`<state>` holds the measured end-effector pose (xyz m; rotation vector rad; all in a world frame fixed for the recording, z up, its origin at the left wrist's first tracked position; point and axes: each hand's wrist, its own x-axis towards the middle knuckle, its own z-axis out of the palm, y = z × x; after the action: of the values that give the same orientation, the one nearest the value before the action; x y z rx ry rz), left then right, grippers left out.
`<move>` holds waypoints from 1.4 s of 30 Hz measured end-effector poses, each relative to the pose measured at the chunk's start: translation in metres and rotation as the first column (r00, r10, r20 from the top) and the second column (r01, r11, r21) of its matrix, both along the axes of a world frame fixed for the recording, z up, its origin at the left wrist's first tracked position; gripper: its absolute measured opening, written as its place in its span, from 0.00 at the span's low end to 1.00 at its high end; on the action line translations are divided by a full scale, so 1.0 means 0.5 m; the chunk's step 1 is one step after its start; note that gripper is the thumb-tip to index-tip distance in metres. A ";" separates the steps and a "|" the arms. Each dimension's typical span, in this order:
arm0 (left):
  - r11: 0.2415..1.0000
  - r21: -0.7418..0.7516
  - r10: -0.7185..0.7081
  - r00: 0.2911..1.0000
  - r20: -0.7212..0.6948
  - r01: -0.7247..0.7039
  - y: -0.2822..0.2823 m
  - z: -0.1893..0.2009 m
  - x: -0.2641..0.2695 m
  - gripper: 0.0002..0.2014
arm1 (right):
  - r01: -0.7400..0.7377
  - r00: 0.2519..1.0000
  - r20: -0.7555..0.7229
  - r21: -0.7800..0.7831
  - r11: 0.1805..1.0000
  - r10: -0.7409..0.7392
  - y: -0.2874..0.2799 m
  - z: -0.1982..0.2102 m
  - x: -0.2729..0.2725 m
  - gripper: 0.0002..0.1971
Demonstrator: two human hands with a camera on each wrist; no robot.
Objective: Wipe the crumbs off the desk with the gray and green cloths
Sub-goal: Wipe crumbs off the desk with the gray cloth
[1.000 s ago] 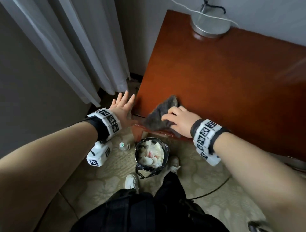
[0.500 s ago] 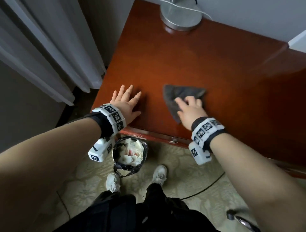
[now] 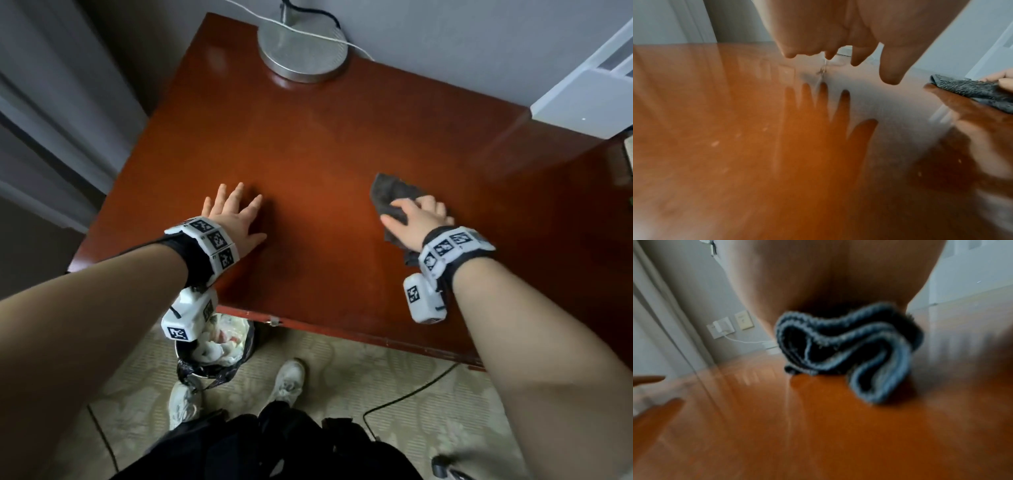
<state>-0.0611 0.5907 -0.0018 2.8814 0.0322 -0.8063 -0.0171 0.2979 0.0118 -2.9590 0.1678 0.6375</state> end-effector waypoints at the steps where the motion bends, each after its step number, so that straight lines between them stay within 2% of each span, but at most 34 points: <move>1: 1.000 0.008 0.012 1.000 -0.005 -0.012 -0.008 0.004 0.009 0.35 | -0.017 1.000 -0.010 -0.013 1.000 0.016 0.007 -0.015 0.001 0.25; 3: 0.999 0.022 0.025 1.000 -0.006 -0.025 -0.024 0.012 0.027 0.35 | -0.026 1.000 -0.008 -0.029 0.999 0.026 0.020 -0.044 0.003 0.26; 7: 0.999 0.049 0.019 1.000 -0.015 -0.018 -0.050 0.014 0.071 0.38 | -0.061 0.994 -0.100 -0.097 0.993 0.051 0.009 -0.055 0.032 0.28; 9: 0.998 0.058 0.023 0.999 -0.037 -0.021 -0.063 0.009 0.092 0.41 | -0.007 0.990 -0.139 -0.125 0.992 -0.011 -0.024 -0.056 0.066 0.29; 14: 0.997 0.049 0.061 0.991 -0.116 -0.055 -0.086 -0.008 0.108 0.46 | 0.318 0.933 -0.113 -0.178 0.931 -0.341 -0.101 -0.048 0.155 0.31; 16: 0.997 0.063 0.039 0.993 -0.109 -0.033 -0.083 -0.022 0.108 0.48 | 0.301 0.930 -0.149 -0.211 0.930 -0.335 -0.093 -0.046 0.197 0.29; 20: 0.997 0.067 0.045 0.989 -0.144 -0.035 -0.079 -0.035 0.117 0.49 | 0.165 0.978 -0.108 -0.109 0.980 -0.177 -0.001 -0.050 0.291 0.30; 23: 0.997 0.054 0.069 0.984 -0.164 -0.061 -0.083 -0.030 0.120 0.48 | -0.147 0.986 -0.085 -0.019 0.989 0.145 0.122 -0.051 0.324 0.30; 25: 0.996 0.050 0.076 0.984 -0.161 -0.068 -0.084 -0.029 0.121 0.48 | -0.355 0.932 -0.078 -0.001 0.935 0.354 0.186 -0.054 0.319 0.30; 27: 0.997 0.048 0.060 0.986 -0.155 -0.054 -0.081 -0.031 0.125 0.49 | -0.482 0.872 -0.099 0.006 0.876 0.480 0.202 -0.057 0.288 0.30; 31: 0.997 0.054 0.054 0.984 -0.169 -0.046 -0.079 -0.028 0.126 0.50 | -0.610 0.782 -0.140 0.025 0.792 0.607 0.101 -0.061 0.196 0.30; 33: 0.997 0.057 0.060 0.983 -0.175 -0.050 -0.082 -0.022 0.123 0.49 | -0.531 0.836 -0.178 -0.019 0.847 0.520 0.017 -0.060 0.181 0.30; 36: 0.997 0.063 0.054 0.988 -0.142 -0.045 -0.083 -0.026 0.124 0.50 | -0.152 0.978 -0.160 -0.118 0.981 0.132 -0.092 -0.049 0.183 0.30; 38: 0.997 0.061 0.062 0.991 -0.121 -0.055 -0.079 -0.032 0.121 0.50 | 0.049 0.984 -0.166 -0.141 0.989 -0.072 -0.114 -0.046 0.181 0.30; 40: 0.996 0.055 0.072 0.993 -0.094 -0.067 -0.082 -0.031 0.117 0.50 | 0.044 0.984 -0.165 -0.144 0.989 -0.068 -0.092 -0.045 0.163 0.31; 42: 0.996 0.033 0.088 0.994 -0.062 -0.086 -0.088 -0.028 0.108 0.48 | -0.144 0.980 -0.158 -0.118 0.983 0.124 -0.047 -0.045 0.120 0.32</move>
<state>-0.0070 0.5469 -0.0157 2.8589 0.1777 -0.8882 0.0430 0.2742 -0.0106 -3.0651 0.0213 0.9004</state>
